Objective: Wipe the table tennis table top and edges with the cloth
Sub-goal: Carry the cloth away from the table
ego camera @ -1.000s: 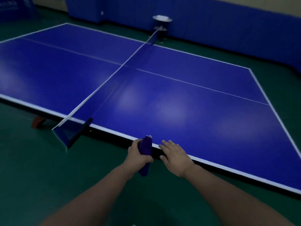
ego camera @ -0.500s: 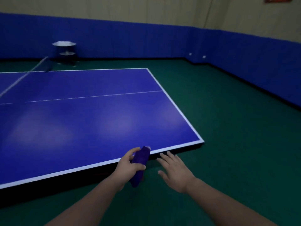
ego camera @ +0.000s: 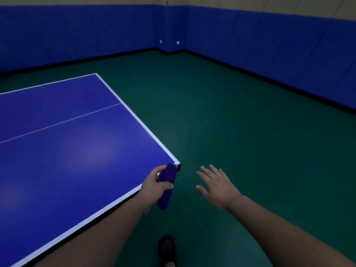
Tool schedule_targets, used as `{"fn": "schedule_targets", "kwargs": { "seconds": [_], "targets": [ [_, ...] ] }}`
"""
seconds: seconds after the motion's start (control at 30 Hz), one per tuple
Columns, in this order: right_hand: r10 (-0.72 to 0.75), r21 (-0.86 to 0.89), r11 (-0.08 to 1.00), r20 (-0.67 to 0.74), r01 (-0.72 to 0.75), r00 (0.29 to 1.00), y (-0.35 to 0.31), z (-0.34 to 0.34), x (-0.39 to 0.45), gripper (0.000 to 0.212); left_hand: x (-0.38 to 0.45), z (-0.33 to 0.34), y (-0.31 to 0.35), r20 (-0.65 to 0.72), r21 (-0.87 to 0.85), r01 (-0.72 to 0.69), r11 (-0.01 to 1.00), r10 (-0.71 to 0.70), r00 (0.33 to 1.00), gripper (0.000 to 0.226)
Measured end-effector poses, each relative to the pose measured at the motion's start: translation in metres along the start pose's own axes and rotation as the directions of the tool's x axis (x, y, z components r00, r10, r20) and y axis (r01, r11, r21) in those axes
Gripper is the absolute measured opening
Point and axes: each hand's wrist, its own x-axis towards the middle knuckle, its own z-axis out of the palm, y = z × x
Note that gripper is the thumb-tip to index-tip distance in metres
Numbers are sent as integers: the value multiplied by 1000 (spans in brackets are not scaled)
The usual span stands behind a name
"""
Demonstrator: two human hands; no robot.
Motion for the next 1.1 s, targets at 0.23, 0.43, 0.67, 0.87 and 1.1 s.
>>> {"fn": "schedule_targets", "kwargs": {
  "seconds": [0.23, 0.43, 0.67, 0.87, 1.1],
  "targets": [
    [117, -23, 993, 18, -116, 993, 77, -29, 89, 63, 157, 58, 46, 77, -126, 38, 991, -29, 997, 62],
    [189, -50, 981, -8, -190, 982, 144, -73, 178, 63, 279, 106, 93, 201, -103, -14, 995, 35, 979, 66],
    [187, -54, 981, 35, -185, 982, 235, -103, 297, 63, 410, 145, 141, 201, -77, -60, 995, 75, 977, 62],
    [24, -106, 994, 76, -16, 997, 311, -132, 446, 63, 540, 165, 178, 37, -113, -26, 993, 30, 999, 55],
    [-262, -144, 949, 140, 281, 955, 351, -191, 639, 63, 653, 144, 244, -236, -172, -31, 985, -11, 972, 59]
  ]
}}
